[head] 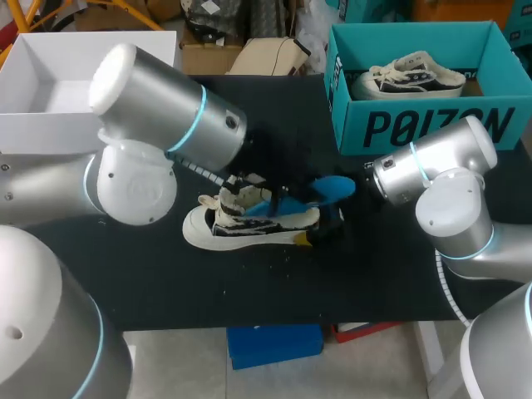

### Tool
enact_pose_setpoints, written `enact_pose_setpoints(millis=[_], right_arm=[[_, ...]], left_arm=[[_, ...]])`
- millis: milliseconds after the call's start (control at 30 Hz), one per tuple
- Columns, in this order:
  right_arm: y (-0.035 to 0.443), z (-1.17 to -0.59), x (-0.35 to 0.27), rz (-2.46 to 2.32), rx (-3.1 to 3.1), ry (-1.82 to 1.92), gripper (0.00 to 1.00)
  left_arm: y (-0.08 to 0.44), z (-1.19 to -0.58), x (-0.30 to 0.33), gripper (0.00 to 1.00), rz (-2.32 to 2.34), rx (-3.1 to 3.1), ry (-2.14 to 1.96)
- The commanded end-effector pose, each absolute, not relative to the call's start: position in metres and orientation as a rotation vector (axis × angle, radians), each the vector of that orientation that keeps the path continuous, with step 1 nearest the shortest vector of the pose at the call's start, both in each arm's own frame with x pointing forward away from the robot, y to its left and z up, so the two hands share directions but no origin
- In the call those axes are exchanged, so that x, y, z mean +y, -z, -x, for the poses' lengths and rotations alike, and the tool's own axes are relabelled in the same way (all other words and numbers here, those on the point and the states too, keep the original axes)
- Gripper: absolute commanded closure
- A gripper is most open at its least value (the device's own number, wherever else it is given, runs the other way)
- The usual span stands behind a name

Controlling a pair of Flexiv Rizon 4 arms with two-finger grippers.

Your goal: Take the shoe out of the shoebox, open the shoe tongue, remove and reinsert the insole, then place the shoe into the shoebox

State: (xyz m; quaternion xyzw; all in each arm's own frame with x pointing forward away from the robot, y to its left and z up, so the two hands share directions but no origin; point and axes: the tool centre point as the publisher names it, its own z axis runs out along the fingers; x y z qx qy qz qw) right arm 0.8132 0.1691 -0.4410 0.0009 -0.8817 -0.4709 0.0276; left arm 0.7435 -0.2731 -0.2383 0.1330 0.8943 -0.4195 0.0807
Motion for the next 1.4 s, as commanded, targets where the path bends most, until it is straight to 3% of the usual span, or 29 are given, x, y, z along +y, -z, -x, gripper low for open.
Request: enact_pose_setpoints(millis=[33,667,1000,1400], right_arm=[[0.446,-0.813,0.169,-0.001,-2.722,1.451,1.00],[0.446,-0.813,0.169,-0.001,-2.722,1.451,1.00],[0.446,-0.813,0.169,-0.001,-2.722,1.451,1.00],[0.446,-0.813,0.169,-0.001,-2.722,1.451,1.00]], left_arm=[[0.205,-0.751,-0.266,1.00,-0.426,2.704,1.378],[0.205,-0.751,-0.266,1.00,-0.426,2.704,1.378],[0.133,-0.740,-0.263,1.00,-0.114,2.559,1.848],[0.058,-0.714,-0.256,1.00,0.083,2.481,2.102]])
